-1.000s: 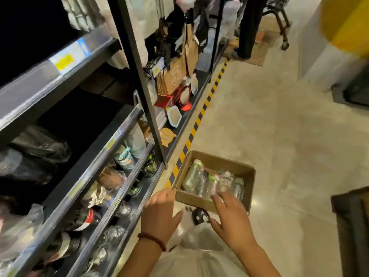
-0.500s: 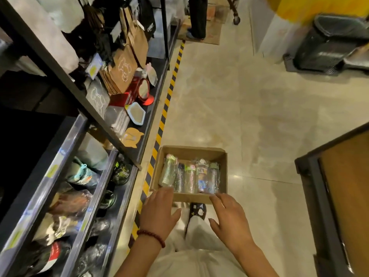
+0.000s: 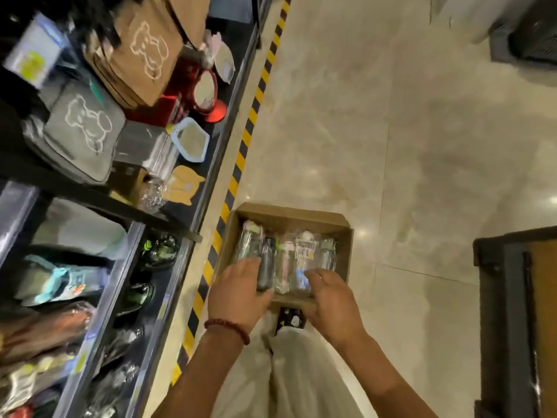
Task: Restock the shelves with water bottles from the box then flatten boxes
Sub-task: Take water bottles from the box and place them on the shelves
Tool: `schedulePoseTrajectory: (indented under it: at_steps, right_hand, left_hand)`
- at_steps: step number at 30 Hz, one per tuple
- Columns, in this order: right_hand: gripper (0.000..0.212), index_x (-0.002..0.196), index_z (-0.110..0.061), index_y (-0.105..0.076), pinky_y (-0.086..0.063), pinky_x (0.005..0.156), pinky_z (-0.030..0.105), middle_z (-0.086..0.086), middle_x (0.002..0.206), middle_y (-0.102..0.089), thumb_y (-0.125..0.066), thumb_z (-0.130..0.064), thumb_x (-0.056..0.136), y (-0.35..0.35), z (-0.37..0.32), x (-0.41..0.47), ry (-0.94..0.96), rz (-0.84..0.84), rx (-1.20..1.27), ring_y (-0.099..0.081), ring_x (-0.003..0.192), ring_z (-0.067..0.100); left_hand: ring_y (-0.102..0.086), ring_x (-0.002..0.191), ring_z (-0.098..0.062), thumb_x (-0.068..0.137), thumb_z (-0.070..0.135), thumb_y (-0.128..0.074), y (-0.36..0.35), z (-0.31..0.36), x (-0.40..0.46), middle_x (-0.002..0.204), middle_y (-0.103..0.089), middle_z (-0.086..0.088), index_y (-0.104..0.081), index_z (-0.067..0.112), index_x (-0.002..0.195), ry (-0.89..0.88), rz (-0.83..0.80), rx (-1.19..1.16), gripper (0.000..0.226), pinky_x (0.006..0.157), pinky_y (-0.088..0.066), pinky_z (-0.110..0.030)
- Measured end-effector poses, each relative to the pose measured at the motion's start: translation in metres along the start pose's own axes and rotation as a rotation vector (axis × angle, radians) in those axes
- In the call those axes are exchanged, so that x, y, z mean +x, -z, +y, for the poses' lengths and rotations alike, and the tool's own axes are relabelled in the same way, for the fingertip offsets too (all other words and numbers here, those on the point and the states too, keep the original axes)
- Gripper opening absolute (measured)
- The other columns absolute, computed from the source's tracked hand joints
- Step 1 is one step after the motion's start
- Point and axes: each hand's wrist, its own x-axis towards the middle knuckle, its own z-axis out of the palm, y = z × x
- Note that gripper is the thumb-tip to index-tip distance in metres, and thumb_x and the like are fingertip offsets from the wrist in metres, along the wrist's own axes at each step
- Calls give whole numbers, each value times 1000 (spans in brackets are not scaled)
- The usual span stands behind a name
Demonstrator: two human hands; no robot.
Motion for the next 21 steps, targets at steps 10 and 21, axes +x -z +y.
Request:
schedulePoseTrajectory:
  at_steps: [10, 21]
  right_hand:
    - [37, 110, -8, -62, -46, 80, 30, 8, 105, -66, -73, -25, 79, -167, 110, 154, -339, -181, 399, -61, 100, 27]
    - [65, 133, 2, -41, -41, 85, 33, 19, 132, -50, -72, -26, 83, -327, 202, 279, -638, -227, 419, -49, 120, 34]
  left_hand:
    - [-47, 120, -23, 85, 45, -62, -148, -67, 178, 132, -49, -6, -44, 19, 133, 122, -239, 71, 58, 97, -41, -34]
    - [-29, 133, -36, 79, 47, -69, -323, -157, 321, 146, -29, -20, -24, 7, 144, 297, -185, 142, 89, 107, -31, -46]
